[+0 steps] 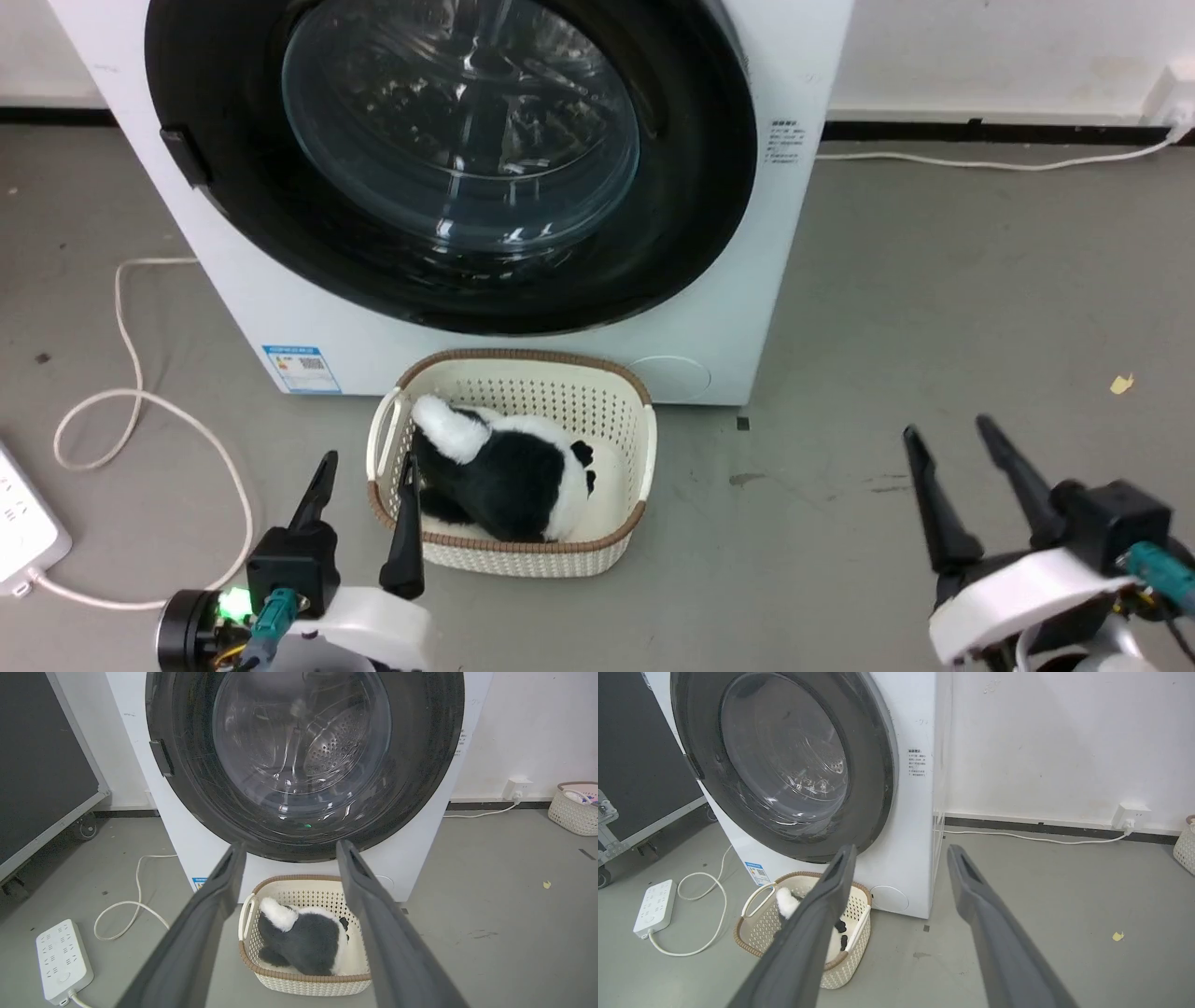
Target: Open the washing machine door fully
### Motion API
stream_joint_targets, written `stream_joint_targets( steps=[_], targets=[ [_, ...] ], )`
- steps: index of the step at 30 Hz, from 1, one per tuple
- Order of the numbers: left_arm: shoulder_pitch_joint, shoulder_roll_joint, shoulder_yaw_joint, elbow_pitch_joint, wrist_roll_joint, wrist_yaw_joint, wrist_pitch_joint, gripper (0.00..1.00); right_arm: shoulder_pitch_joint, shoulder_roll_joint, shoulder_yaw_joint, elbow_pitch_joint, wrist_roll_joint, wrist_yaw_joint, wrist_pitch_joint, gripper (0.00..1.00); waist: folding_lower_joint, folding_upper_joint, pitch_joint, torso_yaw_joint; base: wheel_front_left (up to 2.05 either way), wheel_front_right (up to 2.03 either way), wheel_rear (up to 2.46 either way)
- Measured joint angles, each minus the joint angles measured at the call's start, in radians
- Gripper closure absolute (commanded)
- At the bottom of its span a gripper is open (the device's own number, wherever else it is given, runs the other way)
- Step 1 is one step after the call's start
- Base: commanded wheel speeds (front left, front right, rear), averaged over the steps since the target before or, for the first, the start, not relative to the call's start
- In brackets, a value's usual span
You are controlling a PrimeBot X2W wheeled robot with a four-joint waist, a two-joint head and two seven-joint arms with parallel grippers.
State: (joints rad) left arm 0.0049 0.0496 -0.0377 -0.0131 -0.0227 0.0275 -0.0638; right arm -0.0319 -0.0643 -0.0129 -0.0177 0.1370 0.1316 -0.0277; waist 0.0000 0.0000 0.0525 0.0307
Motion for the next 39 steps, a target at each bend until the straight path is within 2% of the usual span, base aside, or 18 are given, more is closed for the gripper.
stream_joint_targets(
  steps=[8,9,10,11,24,30,39],
  targets=[
    [-0.016,0.000,-0.012,-0.012,-0.009,0.009,-0.017,0.00,-0.060,-0.015,-0.017,-0.019,0.078,0.000,0.028,0.00,0.0001,0.0000,0.038,0.018,0.00,0.00,0.00],
    [-0.020,0.000,-0.013,-0.013,-0.011,0.012,-0.018,0.00,-0.068,-0.016,-0.020,-0.022,0.087,0.000,0.031,0.31,0.0000,0.0000,0.042,0.020,0.00,0.00,0.00],
    [-0.025,0.000,-0.014,-0.014,-0.014,0.014,-0.019,0.00,-0.078,-0.017,-0.023,-0.023,0.098,0.000,0.035,0.75,0.0000,0.0000,0.047,0.023,0.00,0.00,0.00],
    [-0.028,0.000,-0.015,-0.015,-0.016,0.015,-0.024,0.00,-0.087,-0.017,-0.028,-0.024,0.110,0.000,0.040,1.00,0.0001,0.0000,0.051,0.026,0.00,0.00,0.00],
    [-0.054,0.000,-0.034,-0.027,-0.030,0.033,-0.051,0.00,-0.248,0.003,-0.095,-0.004,0.265,0.000,0.135,1.00,0.0001,0.0000,0.111,0.067,0.00,0.00,0.00],
    [-0.073,0.000,-0.047,-0.033,-0.043,0.041,-0.062,0.00,-0.337,0.006,-0.127,0.048,0.352,0.000,0.196,1.00,0.0001,0.0000,0.140,0.087,0.00,0.00,0.00],
    [-0.093,0.000,-0.063,-0.044,-0.061,0.059,-0.080,0.00,-0.462,0.008,-0.174,0.199,0.482,0.000,0.247,1.00,0.0001,0.0000,0.183,0.122,0.00,0.00,0.00]
  ],
)
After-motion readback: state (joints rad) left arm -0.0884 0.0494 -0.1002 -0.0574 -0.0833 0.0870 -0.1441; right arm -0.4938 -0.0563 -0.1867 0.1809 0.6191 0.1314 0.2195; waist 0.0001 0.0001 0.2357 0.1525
